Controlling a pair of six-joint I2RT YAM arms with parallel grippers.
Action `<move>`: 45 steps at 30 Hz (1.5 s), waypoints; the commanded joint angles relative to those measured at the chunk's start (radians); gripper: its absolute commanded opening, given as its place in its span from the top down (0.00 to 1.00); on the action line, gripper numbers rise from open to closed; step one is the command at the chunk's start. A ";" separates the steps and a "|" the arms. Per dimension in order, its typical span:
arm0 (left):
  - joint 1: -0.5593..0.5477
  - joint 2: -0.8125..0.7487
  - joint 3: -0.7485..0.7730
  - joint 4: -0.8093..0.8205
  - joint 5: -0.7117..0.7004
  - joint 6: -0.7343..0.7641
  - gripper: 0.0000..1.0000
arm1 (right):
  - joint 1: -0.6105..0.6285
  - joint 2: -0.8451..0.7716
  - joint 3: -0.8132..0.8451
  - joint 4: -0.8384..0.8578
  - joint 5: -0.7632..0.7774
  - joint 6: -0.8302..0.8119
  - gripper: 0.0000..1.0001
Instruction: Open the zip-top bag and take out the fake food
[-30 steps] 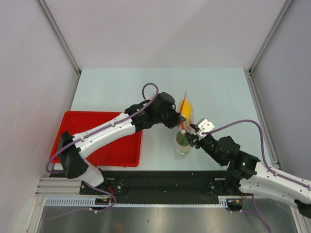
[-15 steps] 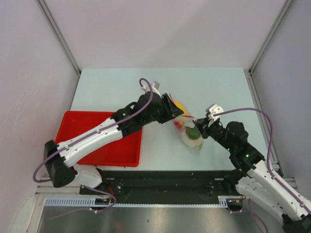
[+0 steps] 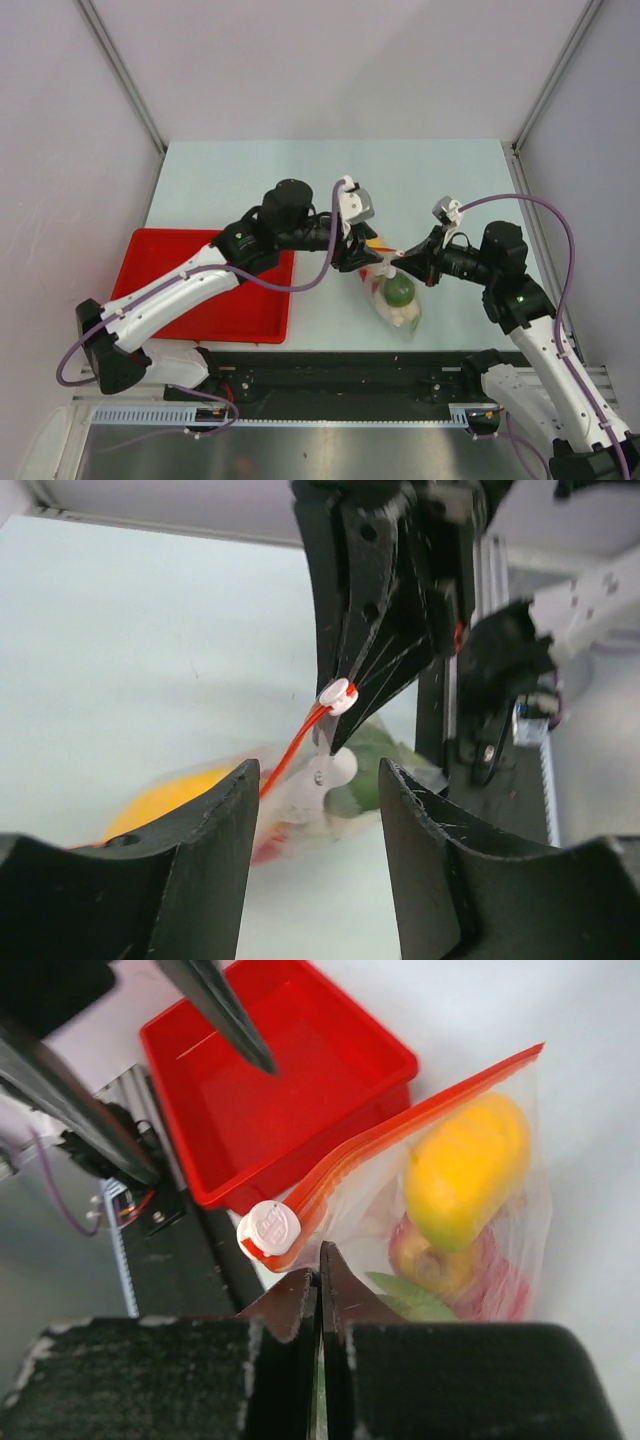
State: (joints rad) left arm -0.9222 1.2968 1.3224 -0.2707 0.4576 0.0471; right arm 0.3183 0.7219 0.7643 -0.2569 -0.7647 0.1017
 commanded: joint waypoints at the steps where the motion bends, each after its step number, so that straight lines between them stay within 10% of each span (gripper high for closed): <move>1: 0.000 0.074 0.083 -0.108 0.177 0.342 0.45 | -0.015 -0.003 0.052 -0.021 -0.119 0.029 1.00; 25: -0.012 0.219 0.172 -0.058 0.377 0.402 0.55 | -0.048 0.033 0.067 -0.079 -0.168 0.013 1.00; 39: -0.014 0.251 0.210 -0.102 0.366 0.408 1.00 | -0.051 0.017 0.067 -0.085 -0.140 0.019 1.00; 45: -0.013 0.272 0.258 -0.124 0.360 0.356 1.00 | -0.050 -0.059 0.067 -0.117 -0.053 0.020 0.60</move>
State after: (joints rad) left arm -0.9318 1.5513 1.5002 -0.3824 0.7891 0.4232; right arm 0.2726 0.7280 0.7799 -0.3832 -0.8703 0.1223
